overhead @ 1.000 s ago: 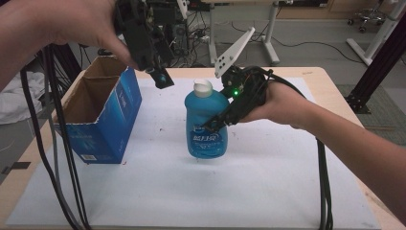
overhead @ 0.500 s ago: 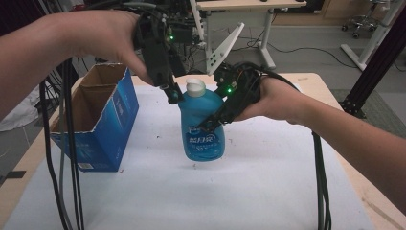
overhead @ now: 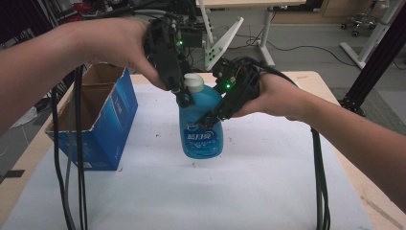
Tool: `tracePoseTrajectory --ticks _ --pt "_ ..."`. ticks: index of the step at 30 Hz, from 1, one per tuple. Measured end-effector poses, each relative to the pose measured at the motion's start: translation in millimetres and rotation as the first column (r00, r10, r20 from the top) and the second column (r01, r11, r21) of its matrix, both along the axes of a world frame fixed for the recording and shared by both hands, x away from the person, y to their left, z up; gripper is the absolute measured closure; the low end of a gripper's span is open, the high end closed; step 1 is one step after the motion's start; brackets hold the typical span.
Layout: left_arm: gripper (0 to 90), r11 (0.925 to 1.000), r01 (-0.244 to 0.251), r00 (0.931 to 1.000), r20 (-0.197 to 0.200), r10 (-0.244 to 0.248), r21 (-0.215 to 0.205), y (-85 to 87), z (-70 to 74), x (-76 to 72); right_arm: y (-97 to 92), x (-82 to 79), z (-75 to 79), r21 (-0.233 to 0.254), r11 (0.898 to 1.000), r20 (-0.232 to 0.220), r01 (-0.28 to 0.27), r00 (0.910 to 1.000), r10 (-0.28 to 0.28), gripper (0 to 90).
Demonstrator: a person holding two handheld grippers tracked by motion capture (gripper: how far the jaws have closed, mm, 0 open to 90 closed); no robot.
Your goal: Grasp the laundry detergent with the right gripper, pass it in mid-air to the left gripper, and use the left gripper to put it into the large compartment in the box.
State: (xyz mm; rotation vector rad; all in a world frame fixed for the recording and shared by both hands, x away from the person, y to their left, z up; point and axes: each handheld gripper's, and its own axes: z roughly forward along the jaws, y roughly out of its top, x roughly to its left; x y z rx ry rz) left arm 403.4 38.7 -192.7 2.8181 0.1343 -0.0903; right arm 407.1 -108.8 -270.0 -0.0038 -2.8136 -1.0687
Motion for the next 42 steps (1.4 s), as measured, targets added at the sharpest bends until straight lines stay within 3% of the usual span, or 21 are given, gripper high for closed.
tracePoseTrajectory --ticks 7,17,31,39,42 --pt "17.5 0.9994 -0.022 0.9995 -0.023 0.021 -0.028 -2.5 -7.9 1.3 -2.0 0.0 1.3 0.000 1.000 -0.002 -0.001 1.0000 0.001 45.1" --pt "18.5 0.9994 -0.027 0.9990 -0.036 0.027 -0.022 -6.7 -11.0 -0.6 -1.9 -0.1 1.7 0.010 1.000 -0.002 -0.007 1.0000 0.007 45.1" --pt "24.6 0.9993 -0.025 0.9996 -0.008 0.025 -0.027 -7.1 -11.5 -2.0 -1.8 -1.3 2.2 0.012 1.000 -0.004 -0.011 0.9999 0.011 45.1" --pt "27.1 0.9993 -0.027 0.9996 -0.010 0.027 -0.025 -5.2 -12.2 -2.0 -0.9 -0.4 1.3 0.022 1.000 0.019 -0.018 0.9997 0.017 45.1" --pt "28.3 0.9992 -0.029 0.9996 -0.009 0.029 -0.026 -4.8 -11.9 -2.6 -2.2 -2.4 2.9 -0.001 1.000 -0.009 0.003 1.0000 -0.003 45.1"
